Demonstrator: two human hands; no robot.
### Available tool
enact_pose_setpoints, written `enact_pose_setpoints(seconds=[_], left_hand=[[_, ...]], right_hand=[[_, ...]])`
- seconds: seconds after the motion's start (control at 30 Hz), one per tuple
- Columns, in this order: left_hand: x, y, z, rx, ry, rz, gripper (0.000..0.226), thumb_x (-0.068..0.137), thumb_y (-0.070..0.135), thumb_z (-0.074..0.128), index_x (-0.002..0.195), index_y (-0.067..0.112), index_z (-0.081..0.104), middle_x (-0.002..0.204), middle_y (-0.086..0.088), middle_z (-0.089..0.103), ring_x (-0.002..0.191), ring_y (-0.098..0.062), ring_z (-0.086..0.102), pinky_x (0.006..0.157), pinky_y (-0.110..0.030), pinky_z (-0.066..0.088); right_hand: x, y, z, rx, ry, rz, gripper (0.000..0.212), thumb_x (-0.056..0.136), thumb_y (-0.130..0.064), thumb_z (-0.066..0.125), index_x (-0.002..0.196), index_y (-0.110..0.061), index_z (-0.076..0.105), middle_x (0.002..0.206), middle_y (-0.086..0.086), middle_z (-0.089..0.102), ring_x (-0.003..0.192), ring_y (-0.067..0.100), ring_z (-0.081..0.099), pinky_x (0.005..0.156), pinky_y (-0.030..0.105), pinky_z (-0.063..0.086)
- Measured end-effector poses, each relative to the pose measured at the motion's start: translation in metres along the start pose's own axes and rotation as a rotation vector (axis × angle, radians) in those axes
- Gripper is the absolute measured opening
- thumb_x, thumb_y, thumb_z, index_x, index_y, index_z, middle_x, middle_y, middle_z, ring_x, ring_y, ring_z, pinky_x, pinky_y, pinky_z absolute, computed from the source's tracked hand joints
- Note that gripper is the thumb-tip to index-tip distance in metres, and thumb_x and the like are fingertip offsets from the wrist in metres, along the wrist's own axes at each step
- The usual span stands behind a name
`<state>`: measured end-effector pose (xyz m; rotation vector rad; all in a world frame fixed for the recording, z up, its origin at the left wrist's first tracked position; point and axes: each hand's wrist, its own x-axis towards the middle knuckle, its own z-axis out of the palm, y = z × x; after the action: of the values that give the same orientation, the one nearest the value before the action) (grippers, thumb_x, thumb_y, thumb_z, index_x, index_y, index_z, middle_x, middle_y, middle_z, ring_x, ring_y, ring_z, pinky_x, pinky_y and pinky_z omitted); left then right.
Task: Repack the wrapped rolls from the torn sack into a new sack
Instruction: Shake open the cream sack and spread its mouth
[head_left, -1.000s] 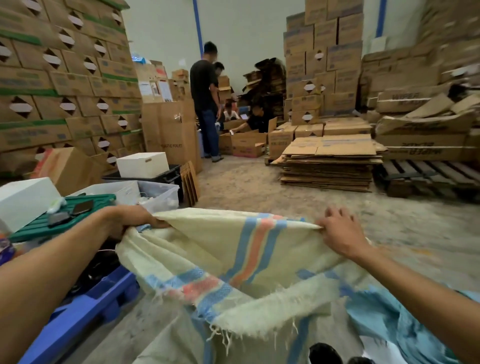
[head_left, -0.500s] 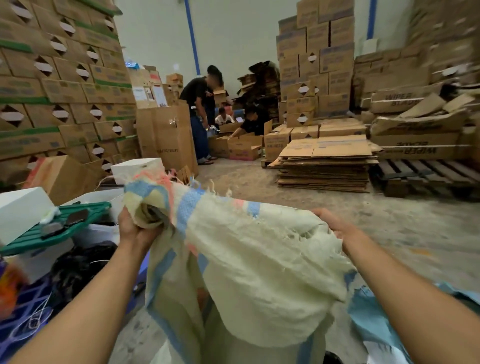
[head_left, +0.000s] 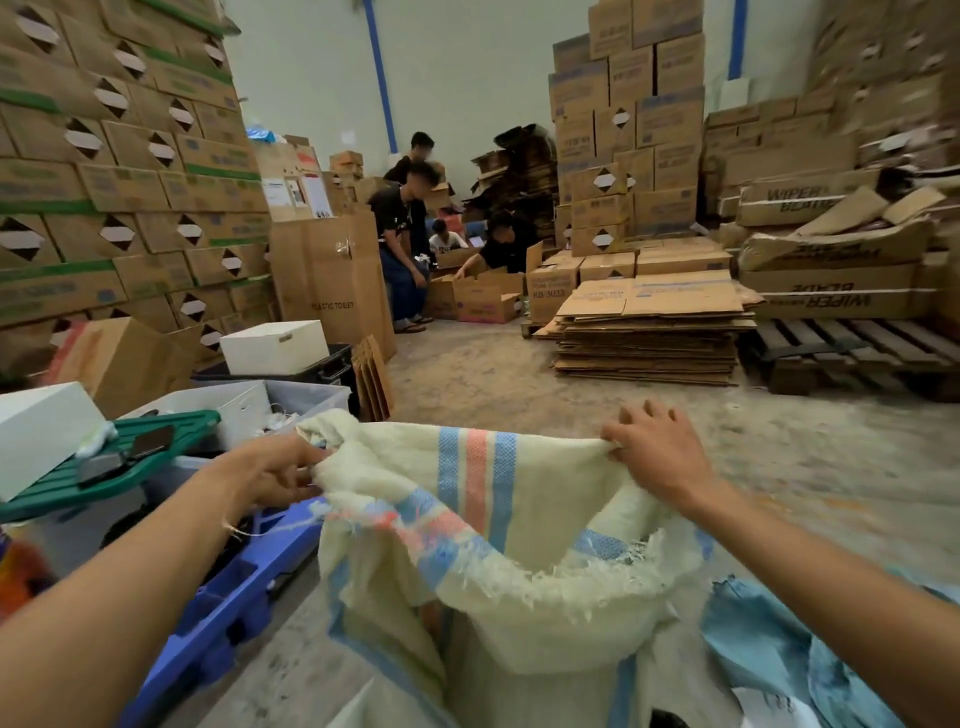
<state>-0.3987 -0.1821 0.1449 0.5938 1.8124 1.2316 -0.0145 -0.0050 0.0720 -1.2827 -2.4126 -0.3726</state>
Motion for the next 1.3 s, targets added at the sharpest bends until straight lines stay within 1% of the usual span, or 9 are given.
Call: enact_pose_setpoints(seconds=[0.13,0.27,0.47,0.57,0.73,0.83,0.97,1.13,1.3], left_hand=[[0.001,0.011,0.011,-0.24,0.078,-0.076,0.017,0.097,-0.003,0.036,0.087,0.0,0.049,0.089,-0.017,0.054,0.077,-0.026,0.056,0.068,-0.042,0.055],[-0.018,0.003,0.01,-0.225,0.155,0.116,0.031,0.104,0.0,0.028,0.085,-0.014,0.049,0.065,-0.018,0.06,0.056,-0.024,0.062,0.047,-0.029,0.048],[-0.011,-0.02,-0.013,-0.536,-0.216,0.212,0.044,0.071,0.052,0.075,0.093,0.013,0.076,0.095,-0.015,0.072,0.092,-0.027,0.069,0.088,-0.039,0.055],[-0.015,-0.025,-0.012,-0.43,-0.35,0.146,0.055,0.069,0.033,0.082,0.115,0.01,0.065,0.103,-0.021,0.071,0.093,-0.035,0.07,0.082,-0.054,0.057],[0.008,-0.033,-0.009,0.336,0.155,0.172,0.032,0.09,0.004,0.054,0.12,-0.009,0.054,0.096,-0.023,0.067,0.076,-0.032,0.066,0.062,-0.035,0.057],[0.026,-0.039,-0.016,0.936,0.427,0.189,0.064,0.09,0.032,0.059,0.137,-0.003,0.036,0.136,-0.027,0.041,0.122,-0.042,0.045,0.099,-0.045,0.042],[0.024,-0.036,-0.013,1.112,0.64,0.435,0.032,0.088,0.023,0.059,0.113,0.003,0.054,0.115,-0.025,0.053,0.102,-0.044,0.056,0.085,-0.047,0.047],[0.038,-0.004,-0.015,0.108,0.447,0.102,0.027,0.089,0.01,0.062,0.116,0.003,0.061,0.117,-0.021,0.063,0.102,-0.035,0.062,0.07,-0.044,0.057],[0.016,0.048,-0.025,-0.678,0.246,-0.272,0.01,0.094,0.012,0.056,0.1,0.009,0.063,0.093,-0.011,0.064,0.076,-0.028,0.06,0.054,-0.044,0.05]], right_hand=[[-0.019,-0.005,0.021,0.142,0.019,0.284,0.014,0.094,-0.01,0.044,0.096,-0.022,0.051,0.093,0.004,0.062,0.078,0.023,0.049,0.064,0.032,0.037],[-0.011,0.015,0.026,1.394,-0.161,1.085,0.025,0.094,0.008,0.038,0.079,-0.004,0.053,0.094,0.021,0.06,0.069,0.03,0.054,0.048,0.037,0.056],[-0.013,0.035,0.009,2.139,-0.314,1.397,0.038,0.097,0.006,0.023,0.124,0.004,0.05,0.114,0.027,0.058,0.127,0.034,0.051,0.114,0.04,0.033],[-0.01,0.04,0.002,2.143,-0.307,1.292,0.034,0.099,-0.001,0.029,0.126,0.008,0.048,0.123,0.022,0.057,0.129,0.034,0.049,0.108,0.044,0.035],[-0.015,0.04,-0.017,1.944,-0.531,0.682,0.065,0.059,-0.019,0.091,0.116,-0.002,0.064,0.104,0.02,0.071,0.09,0.031,0.07,0.078,0.04,0.059],[-0.014,0.037,-0.018,1.513,-0.505,0.401,0.065,0.064,0.011,0.081,0.119,-0.008,0.055,0.11,0.018,0.067,0.093,0.028,0.069,0.072,0.038,0.06],[-0.004,0.04,0.001,0.788,-0.2,0.27,0.038,0.075,0.007,0.069,0.096,-0.023,0.06,0.1,0.006,0.063,0.098,0.026,0.061,0.071,0.031,0.049],[-0.008,0.03,0.025,0.26,0.02,0.45,0.045,0.093,-0.009,0.04,0.121,-0.041,0.057,0.109,0.008,0.061,0.097,0.033,0.058,0.073,0.038,0.048],[0.031,0.008,0.0,1.83,-0.283,0.985,0.027,0.103,-0.005,0.032,0.113,-0.005,0.057,0.096,0.018,0.063,0.087,0.033,0.061,0.069,0.052,0.056]])
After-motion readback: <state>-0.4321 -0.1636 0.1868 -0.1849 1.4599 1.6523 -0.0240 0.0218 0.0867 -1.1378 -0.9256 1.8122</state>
